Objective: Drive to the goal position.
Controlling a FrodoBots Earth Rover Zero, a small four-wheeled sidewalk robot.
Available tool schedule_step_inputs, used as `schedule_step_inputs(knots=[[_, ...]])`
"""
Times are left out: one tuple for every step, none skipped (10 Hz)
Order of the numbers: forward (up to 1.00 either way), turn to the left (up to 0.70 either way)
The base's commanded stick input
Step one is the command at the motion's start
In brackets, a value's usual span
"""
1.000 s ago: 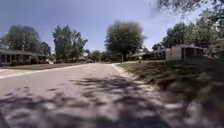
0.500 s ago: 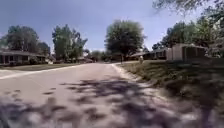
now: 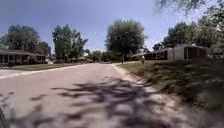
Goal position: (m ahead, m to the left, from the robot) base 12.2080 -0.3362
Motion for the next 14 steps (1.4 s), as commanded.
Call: schedule_step_inputs(knots=[[0.70,0.00],[0.70,0.00],[0.70,0.00],[0.70,0.00],[0.70,0.00],[0.70,0.00],[0.70,0.00],[0.70,0.00],[0.70,0.00],[0.70,0.00],[0.70,0.00],[0.70,0.00],[0.70,0.00],[0.70,0.00]])
